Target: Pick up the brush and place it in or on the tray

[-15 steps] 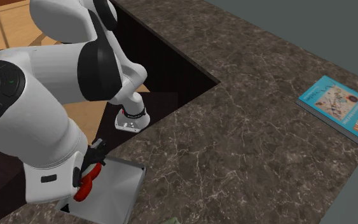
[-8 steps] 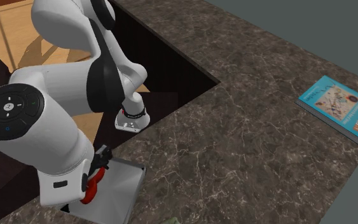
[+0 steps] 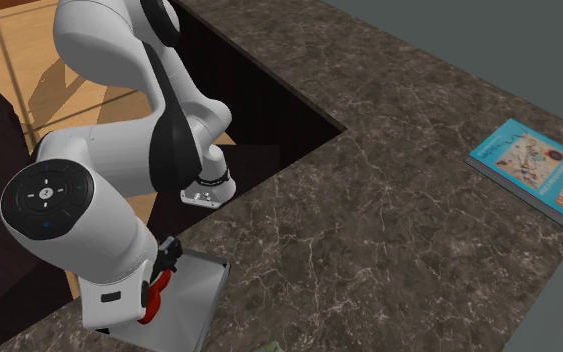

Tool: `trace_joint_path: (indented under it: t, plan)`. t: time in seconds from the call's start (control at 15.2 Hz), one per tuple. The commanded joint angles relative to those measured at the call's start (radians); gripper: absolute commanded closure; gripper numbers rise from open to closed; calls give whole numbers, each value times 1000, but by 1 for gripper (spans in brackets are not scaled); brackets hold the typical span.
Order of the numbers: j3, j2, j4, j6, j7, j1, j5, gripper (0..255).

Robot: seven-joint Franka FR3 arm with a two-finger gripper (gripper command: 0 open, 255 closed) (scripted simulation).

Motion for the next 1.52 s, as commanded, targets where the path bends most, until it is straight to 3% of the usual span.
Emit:
trace_joint_path:
  t: [0.0, 0.26, 0.33, 0.66, 0.92, 1.45]
  plan:
    - [1, -2, -5, 4, 2, 0, -1, 255]
    - [1, -2, -5, 4, 2, 0, -1, 255]
    - [1, -2, -5, 4, 2, 0, -1, 0]
    - [1, -2, -5, 4, 2, 0, -1, 0]
    - [11, 31, 144, -117, -19, 15, 26, 0]
    - [11, 31, 143, -117, -19, 15, 26, 0]
